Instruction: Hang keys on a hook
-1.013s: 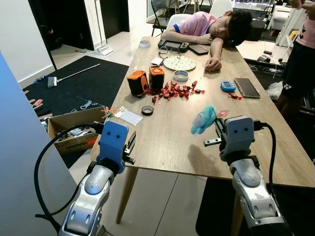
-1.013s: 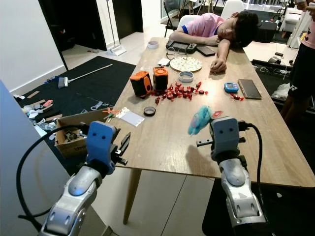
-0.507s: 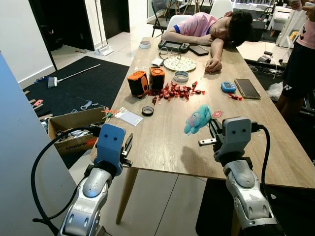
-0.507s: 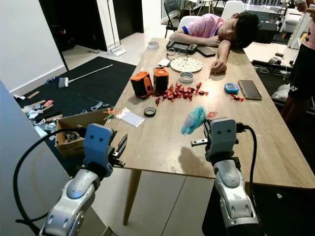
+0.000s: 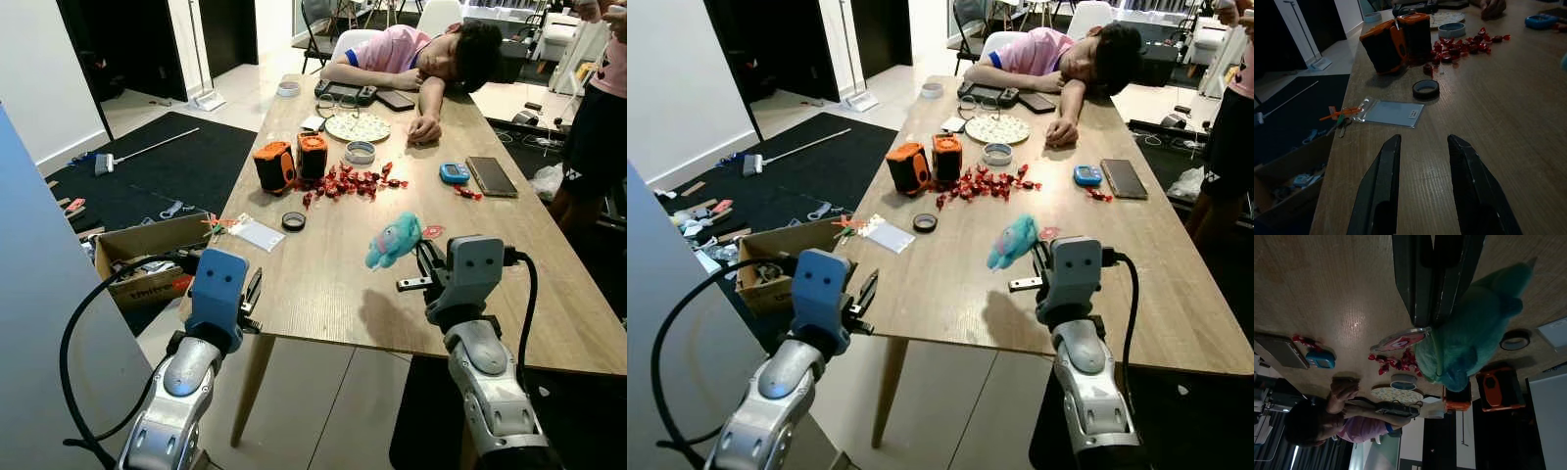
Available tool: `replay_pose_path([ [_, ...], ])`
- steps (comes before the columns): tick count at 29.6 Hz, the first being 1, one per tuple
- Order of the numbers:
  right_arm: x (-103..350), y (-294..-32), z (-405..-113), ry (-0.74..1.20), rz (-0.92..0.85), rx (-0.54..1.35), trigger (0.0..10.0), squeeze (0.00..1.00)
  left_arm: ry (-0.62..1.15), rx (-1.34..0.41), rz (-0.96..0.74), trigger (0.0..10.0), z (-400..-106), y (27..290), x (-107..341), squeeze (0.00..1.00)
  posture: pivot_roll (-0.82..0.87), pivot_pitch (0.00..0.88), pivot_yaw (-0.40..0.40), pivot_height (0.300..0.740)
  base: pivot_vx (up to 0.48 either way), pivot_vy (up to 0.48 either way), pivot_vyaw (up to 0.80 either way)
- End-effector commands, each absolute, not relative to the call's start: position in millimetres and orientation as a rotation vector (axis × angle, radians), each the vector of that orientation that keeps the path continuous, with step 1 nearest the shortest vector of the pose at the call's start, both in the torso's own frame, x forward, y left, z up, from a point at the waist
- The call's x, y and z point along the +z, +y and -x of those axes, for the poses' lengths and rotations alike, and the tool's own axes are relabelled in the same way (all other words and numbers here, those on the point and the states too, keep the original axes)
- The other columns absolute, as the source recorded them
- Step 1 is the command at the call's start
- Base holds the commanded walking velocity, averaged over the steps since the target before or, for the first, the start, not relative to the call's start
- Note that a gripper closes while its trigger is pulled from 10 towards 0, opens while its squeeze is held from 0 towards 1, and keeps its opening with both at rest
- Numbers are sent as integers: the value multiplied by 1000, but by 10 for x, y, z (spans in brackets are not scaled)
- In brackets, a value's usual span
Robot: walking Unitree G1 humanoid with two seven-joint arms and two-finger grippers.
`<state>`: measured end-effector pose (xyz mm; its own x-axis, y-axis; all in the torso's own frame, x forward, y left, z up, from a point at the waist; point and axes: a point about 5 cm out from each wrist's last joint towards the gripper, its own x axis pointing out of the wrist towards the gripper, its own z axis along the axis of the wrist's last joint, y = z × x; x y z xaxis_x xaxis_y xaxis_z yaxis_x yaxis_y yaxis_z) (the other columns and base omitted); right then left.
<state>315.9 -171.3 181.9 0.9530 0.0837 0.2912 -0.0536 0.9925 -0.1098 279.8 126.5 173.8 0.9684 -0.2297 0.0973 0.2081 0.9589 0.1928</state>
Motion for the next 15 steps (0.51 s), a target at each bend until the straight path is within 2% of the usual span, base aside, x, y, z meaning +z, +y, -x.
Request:
replay_pose_path([
  [1,1829,-1699,-3166,-304,90,75,10000,0,-124,-221,-187,10000,-2769,1270,1730,0,91,119,12,740,0,0,0],
  [15,1828,-1656,-3184,-305,86,92,10000,0,-130,-222,-193,10000,-2753,1261,1728,0,96,118,7,740,0,0,0],
])
